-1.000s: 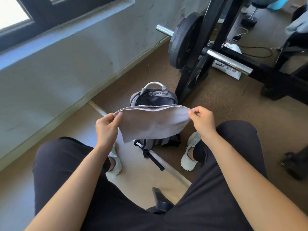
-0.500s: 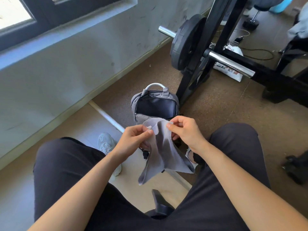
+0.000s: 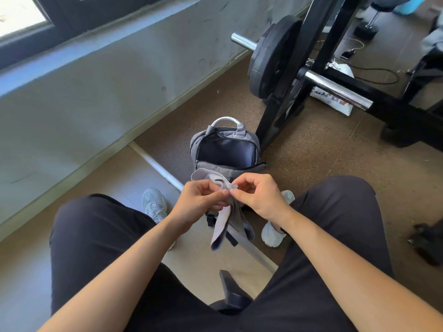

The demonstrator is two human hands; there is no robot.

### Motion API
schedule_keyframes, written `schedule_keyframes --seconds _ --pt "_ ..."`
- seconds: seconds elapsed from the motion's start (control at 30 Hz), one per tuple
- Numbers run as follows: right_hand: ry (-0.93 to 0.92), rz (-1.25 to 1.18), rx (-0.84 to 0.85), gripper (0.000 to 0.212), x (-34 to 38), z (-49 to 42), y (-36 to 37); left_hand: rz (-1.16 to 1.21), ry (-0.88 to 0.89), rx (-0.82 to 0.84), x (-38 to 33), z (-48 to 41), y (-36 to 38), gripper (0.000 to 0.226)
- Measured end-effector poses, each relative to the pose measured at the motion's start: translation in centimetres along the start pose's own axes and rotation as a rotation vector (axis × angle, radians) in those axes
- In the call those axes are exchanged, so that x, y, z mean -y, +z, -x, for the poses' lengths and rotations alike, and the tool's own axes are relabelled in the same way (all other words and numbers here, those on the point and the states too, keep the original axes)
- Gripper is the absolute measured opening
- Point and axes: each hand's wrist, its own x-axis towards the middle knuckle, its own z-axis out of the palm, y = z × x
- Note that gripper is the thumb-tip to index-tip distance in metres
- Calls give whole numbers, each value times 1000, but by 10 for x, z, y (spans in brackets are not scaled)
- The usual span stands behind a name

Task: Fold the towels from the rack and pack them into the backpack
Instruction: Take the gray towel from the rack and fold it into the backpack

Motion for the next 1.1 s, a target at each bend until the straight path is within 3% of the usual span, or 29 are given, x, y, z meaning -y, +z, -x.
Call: schedule_keyframes --seconds 0.2,0.37,0.53,0.6,0.73,0.83,0.93,1.1 --pt "-90 179 75 35 3 2 7 29 7 29 4 0 2 14" --pt "-100 195 42 22 -1 -1 5 -39 34 61 2 3 5 12" --pt "-102 162 8 14 -1 -1 -2 -401 221 -206 -2 -6 -17 3" --pt "-101 165 21 14 -1 0 -4 -571 265 -269 0 -9 -24 13" --pt "-83 165 52 15 1 2 -3 -712 315 -170 6 -10 -22 32" --pt "-96 158 73 16 4 3 -2 -811 340 -159 8 -9 -17 32" --pt "-104 170 105 17 5 4 0 -854 318 -192 7 -7 -12 29" --pt "-111 186 114 20 6 5 0 -869 99 -200 10 -14 -14 25"
